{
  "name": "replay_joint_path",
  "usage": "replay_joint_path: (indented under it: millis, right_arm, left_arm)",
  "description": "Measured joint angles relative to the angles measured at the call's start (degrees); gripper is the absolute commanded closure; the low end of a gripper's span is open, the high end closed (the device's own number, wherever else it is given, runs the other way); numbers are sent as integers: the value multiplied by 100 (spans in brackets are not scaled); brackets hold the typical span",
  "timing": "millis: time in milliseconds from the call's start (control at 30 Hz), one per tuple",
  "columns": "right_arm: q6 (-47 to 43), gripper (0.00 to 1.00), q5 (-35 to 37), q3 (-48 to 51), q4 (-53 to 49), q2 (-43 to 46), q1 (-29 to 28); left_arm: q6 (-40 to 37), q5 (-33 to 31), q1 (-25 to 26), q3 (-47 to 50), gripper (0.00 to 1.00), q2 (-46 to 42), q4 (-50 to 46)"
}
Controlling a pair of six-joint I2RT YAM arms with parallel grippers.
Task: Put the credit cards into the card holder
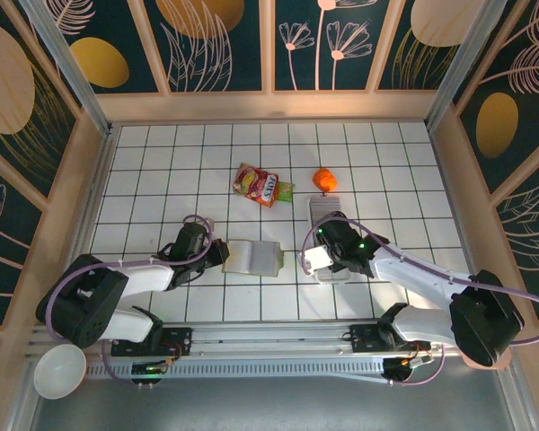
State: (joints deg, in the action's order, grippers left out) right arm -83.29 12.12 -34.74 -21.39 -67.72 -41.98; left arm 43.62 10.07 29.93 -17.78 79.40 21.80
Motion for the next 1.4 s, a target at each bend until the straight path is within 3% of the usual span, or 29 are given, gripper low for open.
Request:
replay_joint_path:
  millis: [267,1400]
  right_arm:
    - [2,62,-20,0,-103,9,0]
    - [111,73,-17,0,-216,168,0]
  left_arm:
    - [-11,0,0,0,100,0,0]
    - [-13,0,0,0,100,0,0]
